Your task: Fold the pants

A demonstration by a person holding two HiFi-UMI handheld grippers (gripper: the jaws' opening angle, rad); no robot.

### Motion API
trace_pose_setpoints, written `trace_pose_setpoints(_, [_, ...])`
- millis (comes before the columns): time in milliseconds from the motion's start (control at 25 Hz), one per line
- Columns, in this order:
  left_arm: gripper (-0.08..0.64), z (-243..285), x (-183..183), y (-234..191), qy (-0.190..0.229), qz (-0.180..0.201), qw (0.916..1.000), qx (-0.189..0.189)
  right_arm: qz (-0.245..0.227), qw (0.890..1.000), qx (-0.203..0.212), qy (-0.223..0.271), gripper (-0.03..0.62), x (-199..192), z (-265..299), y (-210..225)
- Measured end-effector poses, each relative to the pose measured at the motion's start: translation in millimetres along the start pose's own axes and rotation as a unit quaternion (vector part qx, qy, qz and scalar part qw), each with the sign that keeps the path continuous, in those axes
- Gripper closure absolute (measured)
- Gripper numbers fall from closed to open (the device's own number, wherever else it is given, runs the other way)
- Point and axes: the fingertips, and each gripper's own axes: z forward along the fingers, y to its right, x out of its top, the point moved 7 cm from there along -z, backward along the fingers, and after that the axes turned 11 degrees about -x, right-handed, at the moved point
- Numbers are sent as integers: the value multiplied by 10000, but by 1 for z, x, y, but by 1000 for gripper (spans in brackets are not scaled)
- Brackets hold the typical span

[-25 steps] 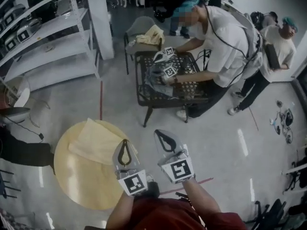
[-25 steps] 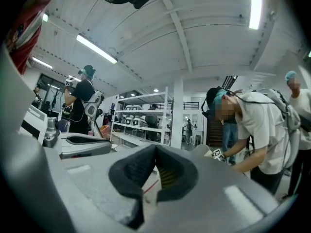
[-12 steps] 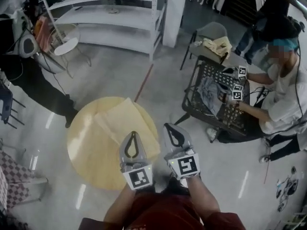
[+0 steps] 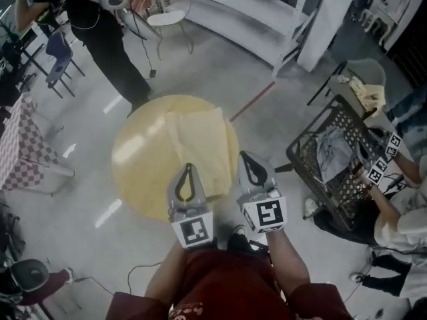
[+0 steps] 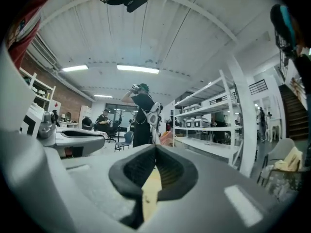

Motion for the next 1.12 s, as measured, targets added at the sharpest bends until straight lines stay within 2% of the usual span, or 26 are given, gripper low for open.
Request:
trace_pose_setpoints(160, [554, -27, -2, 11, -212, 58, 9991, 359, 42, 9986, 526, -22, 591, -8, -8, -3])
trace_pose_setpoints(240, [554, -40, -6, 15, -320, 213, 9986, 362, 13, 9973, 735, -73, 591, -11, -13, -6])
trace_pose_setpoints(440, [554, -62, -26, 27, -780, 756, 9941, -56, -119, 9938, 1053, -332, 591, -31, -22, -14])
trace_pose_setpoints(560, [554, -66, -44, 33, -1042, 745, 9915, -231, -232, 9916, 1191, -455, 591, -42, -22, -24])
trace_pose_setpoints(720, [554, -65, -75, 35, -1516, 774, 9844, -445, -722, 9836, 1454, -789, 589, -67, -20, -39])
trace_pose_setpoints(840, [520, -61, -101, 39, -2029, 1022, 9697, -904, -1257, 9664, 1811, -1323, 556, -100, -17, -47])
trace_pose_setpoints(920, [449, -57, -121, 41, -2450, 1161, 9535, -1315, -1649, 9507, 2067, -1620, 522, -118, -16, -51])
trace_pose_setpoints(1000, [395, -55, -140, 45, -2832, 1295, 9352, -1685, -2013, 9306, 2379, -1921, 480, -137, -17, -55])
trace_pose_setpoints(1120, [372, -51, -164, 51, -3253, 1433, 9108, -2099, -2485, 8958, 2876, -2306, 443, -163, -22, -61])
